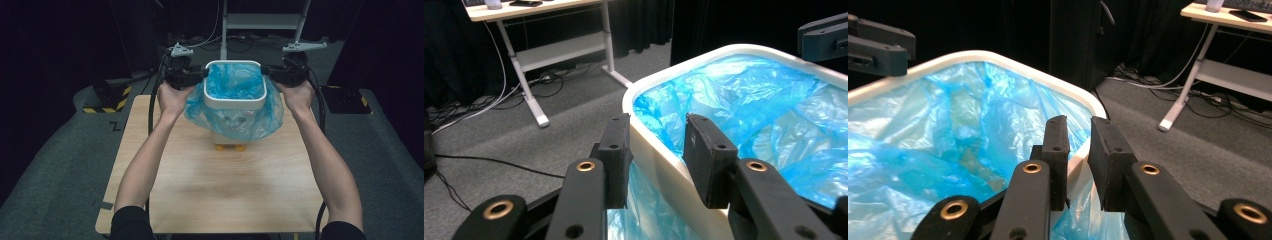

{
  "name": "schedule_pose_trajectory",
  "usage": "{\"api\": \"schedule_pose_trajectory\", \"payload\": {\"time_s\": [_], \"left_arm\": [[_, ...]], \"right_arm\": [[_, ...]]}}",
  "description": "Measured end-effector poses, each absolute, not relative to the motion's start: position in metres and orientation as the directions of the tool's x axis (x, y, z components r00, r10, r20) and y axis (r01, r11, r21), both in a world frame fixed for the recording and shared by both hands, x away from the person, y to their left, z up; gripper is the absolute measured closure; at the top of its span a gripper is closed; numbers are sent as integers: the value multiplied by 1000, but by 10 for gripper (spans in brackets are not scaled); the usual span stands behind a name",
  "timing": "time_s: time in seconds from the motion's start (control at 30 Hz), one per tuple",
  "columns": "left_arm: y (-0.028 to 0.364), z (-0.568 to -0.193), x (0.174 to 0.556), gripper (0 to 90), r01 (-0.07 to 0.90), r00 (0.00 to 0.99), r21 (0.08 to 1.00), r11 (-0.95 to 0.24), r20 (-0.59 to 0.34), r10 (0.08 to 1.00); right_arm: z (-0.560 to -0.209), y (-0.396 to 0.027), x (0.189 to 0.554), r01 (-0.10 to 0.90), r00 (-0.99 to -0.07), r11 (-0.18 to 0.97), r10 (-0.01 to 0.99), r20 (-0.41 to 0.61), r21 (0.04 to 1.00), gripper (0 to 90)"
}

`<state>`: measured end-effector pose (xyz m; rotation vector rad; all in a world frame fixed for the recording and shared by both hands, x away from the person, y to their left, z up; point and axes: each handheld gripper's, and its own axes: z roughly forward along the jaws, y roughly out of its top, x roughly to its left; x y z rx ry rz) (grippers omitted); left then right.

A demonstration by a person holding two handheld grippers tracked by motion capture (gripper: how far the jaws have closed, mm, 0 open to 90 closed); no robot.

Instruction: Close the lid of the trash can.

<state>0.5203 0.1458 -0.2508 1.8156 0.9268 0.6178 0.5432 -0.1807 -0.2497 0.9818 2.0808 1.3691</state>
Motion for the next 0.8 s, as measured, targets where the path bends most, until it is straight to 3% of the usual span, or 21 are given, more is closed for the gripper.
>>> {"api": "schedule_pose_trajectory", "payload": {"time_s": [0.8], "left_arm": [[157, -258, 501, 677, 296, 613, 930, -219, -9, 790]], "right_arm": [[-258, -185, 531, 307, -665, 234, 746, 33, 923, 780]]}}
